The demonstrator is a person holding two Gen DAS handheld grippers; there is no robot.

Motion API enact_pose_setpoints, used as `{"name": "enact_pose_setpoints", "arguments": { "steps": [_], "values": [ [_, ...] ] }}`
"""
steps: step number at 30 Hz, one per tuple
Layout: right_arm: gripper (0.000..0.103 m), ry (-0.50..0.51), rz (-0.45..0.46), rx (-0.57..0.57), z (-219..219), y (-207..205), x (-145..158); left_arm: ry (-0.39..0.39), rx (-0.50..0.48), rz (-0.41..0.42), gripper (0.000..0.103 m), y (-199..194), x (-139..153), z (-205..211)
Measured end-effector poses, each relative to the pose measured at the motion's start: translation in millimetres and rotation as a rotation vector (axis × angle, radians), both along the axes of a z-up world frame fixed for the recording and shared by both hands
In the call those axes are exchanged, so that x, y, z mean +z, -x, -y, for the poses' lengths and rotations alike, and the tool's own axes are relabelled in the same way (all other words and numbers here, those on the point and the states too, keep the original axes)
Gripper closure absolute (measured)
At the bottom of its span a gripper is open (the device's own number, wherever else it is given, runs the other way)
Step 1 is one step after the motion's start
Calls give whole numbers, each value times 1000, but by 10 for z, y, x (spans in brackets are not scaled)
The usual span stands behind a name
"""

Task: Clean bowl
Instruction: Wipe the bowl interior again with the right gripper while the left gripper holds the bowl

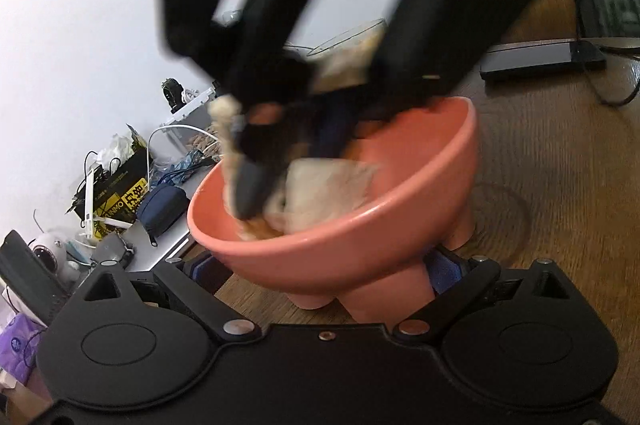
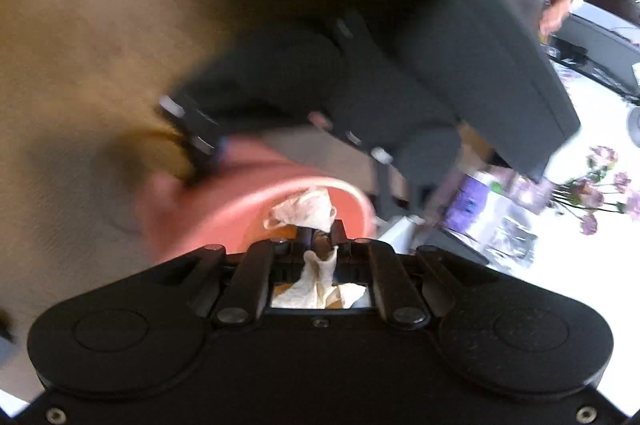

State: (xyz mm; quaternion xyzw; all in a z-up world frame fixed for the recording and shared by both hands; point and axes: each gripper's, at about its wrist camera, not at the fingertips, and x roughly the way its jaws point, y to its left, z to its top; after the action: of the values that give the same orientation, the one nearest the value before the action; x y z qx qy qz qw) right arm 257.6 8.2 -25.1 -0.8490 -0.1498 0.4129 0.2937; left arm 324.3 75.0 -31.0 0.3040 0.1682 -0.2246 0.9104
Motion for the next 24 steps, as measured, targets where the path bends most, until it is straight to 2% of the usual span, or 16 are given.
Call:
{"name": "enact_pose_setpoints", "arguments": {
  "steps": [9,12,14,20,24],
  "values": [
    [93,54,56,-70,72,-413,-102,1,-8,-1,6,18,1,1],
    [93,85,50,-113,249,-395,-50,2,-9,-2,6,20,3,0],
    [93,102,41,-132,528,-401,79,2,-9,-2,6,15,6,-4],
    [93,143,-5,-165,722,-242,141,-1,-10,1,6,44,3,23],
    [93,162,-34,-159,670,-37,205,-1,-8,1,6,76,-5,42]
  ]
}}
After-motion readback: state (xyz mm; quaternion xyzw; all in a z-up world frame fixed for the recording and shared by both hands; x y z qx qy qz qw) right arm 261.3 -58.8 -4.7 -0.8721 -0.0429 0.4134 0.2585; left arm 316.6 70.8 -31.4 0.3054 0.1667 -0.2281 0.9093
